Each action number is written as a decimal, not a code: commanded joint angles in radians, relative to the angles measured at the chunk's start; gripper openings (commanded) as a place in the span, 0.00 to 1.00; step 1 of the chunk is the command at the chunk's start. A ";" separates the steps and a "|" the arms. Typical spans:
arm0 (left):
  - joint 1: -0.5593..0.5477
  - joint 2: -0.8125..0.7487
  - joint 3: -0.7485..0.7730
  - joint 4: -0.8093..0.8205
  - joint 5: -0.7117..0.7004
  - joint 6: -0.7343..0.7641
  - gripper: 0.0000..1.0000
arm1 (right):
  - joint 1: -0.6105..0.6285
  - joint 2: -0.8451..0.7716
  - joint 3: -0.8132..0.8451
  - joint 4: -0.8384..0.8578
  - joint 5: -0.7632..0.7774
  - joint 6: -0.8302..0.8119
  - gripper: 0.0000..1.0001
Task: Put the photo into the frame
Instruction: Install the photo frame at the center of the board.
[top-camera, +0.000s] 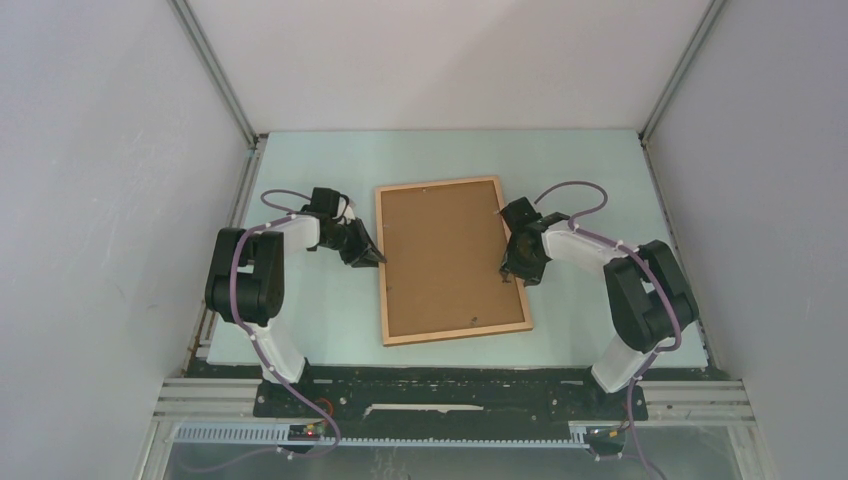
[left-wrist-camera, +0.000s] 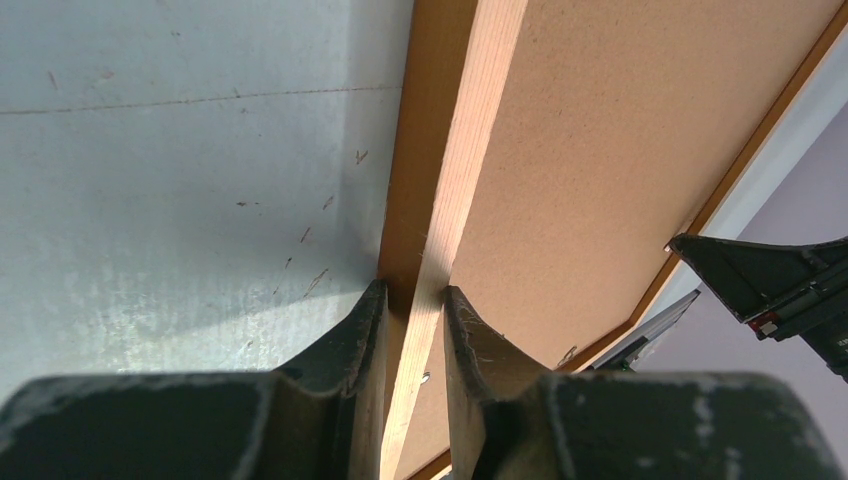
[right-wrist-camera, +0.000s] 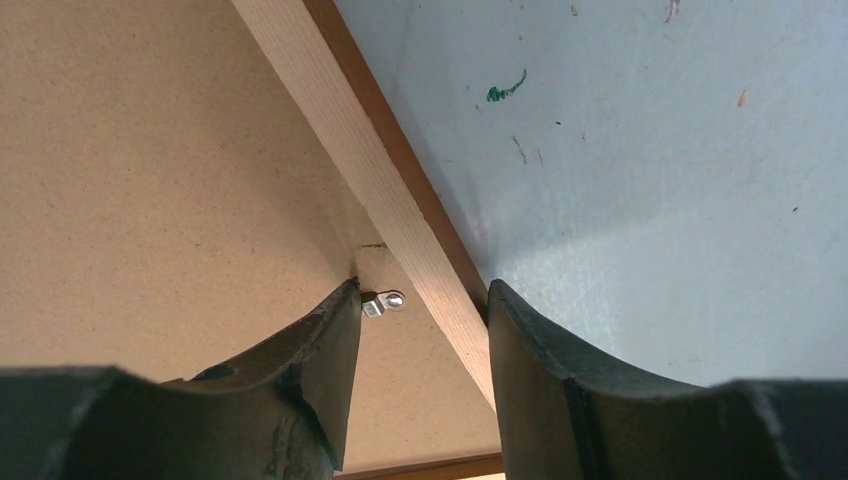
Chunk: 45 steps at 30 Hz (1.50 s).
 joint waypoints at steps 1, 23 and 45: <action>-0.004 -0.012 -0.009 0.030 0.015 -0.010 0.17 | 0.053 0.017 -0.006 -0.012 -0.044 -0.064 0.46; -0.004 -0.009 -0.007 0.024 0.006 -0.004 0.17 | 0.042 -0.048 -0.006 -0.081 0.026 -0.353 0.18; -0.004 -0.032 -0.019 0.023 0.008 -0.003 0.18 | 0.034 -0.132 -0.006 0.034 -0.157 -0.316 0.72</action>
